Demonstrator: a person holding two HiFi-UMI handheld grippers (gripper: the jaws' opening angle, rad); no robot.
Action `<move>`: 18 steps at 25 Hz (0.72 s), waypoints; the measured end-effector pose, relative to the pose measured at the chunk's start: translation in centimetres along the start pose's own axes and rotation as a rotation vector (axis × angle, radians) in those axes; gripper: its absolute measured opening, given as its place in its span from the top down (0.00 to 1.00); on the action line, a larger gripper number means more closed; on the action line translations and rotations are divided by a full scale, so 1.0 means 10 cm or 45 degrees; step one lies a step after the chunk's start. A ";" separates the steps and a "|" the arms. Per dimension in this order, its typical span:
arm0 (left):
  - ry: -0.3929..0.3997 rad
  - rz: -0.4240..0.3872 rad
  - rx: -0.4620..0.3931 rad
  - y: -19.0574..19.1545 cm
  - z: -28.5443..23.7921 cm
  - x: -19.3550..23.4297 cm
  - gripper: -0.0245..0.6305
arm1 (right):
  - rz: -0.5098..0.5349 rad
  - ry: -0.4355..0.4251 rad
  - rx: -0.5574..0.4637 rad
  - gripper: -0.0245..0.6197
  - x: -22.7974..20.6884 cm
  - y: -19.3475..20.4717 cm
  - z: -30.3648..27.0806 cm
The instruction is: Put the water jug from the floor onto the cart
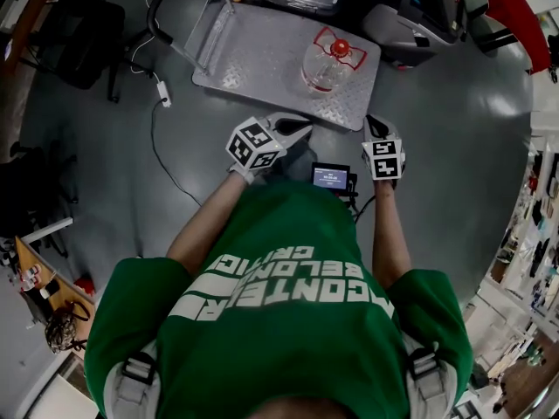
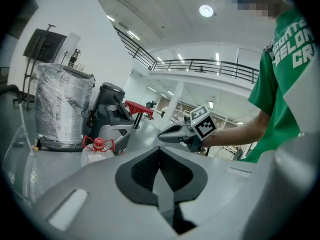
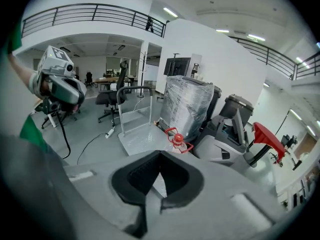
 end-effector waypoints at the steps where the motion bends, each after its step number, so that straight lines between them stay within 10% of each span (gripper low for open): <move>1: -0.002 0.001 -0.003 0.01 0.01 -0.02 0.95 | -0.005 0.004 -0.003 0.97 0.01 0.02 0.06; 18: -0.052 0.025 -0.031 0.13 -0.08 -0.29 0.95 | -0.058 0.006 -0.081 0.97 -0.07 0.26 0.74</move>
Point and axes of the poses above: the fingertips, and each gripper's own axes: z backward along the fingers, x to its left, y out of its underside, the point moved 5 cm from there along z, backward along the fingers, and after that the axes turned 11 degrees about -x, right-handed, at the moved point
